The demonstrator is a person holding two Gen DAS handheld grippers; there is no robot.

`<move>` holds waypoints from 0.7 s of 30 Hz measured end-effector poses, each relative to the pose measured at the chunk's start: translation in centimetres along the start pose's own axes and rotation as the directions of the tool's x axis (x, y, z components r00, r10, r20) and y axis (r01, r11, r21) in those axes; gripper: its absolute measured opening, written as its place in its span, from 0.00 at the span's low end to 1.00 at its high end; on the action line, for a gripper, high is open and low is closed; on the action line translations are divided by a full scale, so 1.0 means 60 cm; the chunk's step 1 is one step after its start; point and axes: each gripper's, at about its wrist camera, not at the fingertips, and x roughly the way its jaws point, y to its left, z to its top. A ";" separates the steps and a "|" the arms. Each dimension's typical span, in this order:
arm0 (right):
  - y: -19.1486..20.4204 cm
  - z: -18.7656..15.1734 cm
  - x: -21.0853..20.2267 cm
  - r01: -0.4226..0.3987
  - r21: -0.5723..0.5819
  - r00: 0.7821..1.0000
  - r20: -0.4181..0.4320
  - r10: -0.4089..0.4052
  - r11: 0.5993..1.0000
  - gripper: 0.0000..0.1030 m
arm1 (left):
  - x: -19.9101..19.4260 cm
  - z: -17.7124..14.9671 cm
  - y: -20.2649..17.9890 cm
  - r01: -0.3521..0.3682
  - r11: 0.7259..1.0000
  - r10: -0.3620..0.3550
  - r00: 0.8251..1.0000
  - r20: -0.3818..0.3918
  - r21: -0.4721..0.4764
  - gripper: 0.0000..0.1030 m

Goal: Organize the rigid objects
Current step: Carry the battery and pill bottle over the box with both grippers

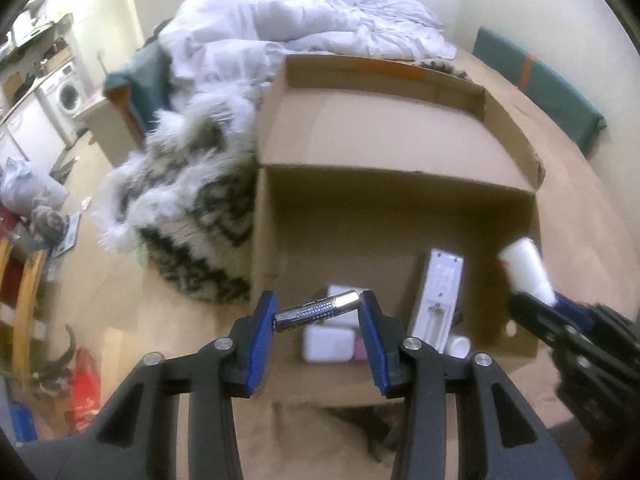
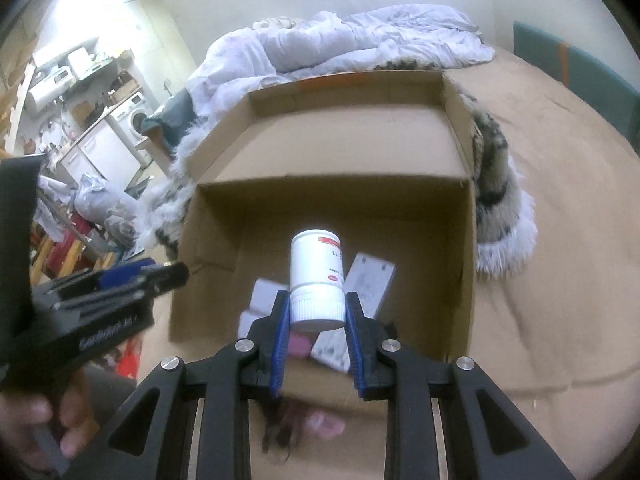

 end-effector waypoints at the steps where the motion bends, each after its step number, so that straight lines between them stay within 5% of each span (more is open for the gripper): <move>1: -0.005 0.007 0.011 0.002 0.005 1.000 -0.004 -0.002 1.000 0.27 | 0.007 0.004 -0.006 -0.001 1.000 0.001 1.000 0.004 0.012 0.37; 6: -0.030 0.017 0.068 -0.030 0.032 0.999 -0.038 0.032 0.999 0.27 | 0.063 0.002 -0.018 -0.031 0.996 0.029 0.999 0.026 0.078 0.37; 10: -0.044 -0.003 0.113 -0.016 0.051 0.992 -0.124 0.023 0.999 0.27 | 0.114 -0.008 -0.007 -0.022 0.998 0.024 0.999 -0.041 0.050 0.37; 21: -0.051 -0.008 0.155 0.033 0.044 0.982 -0.185 -0.024 0.999 0.27 | 0.141 -0.020 -0.018 -0.033 0.998 0.038 0.996 -0.077 0.059 0.37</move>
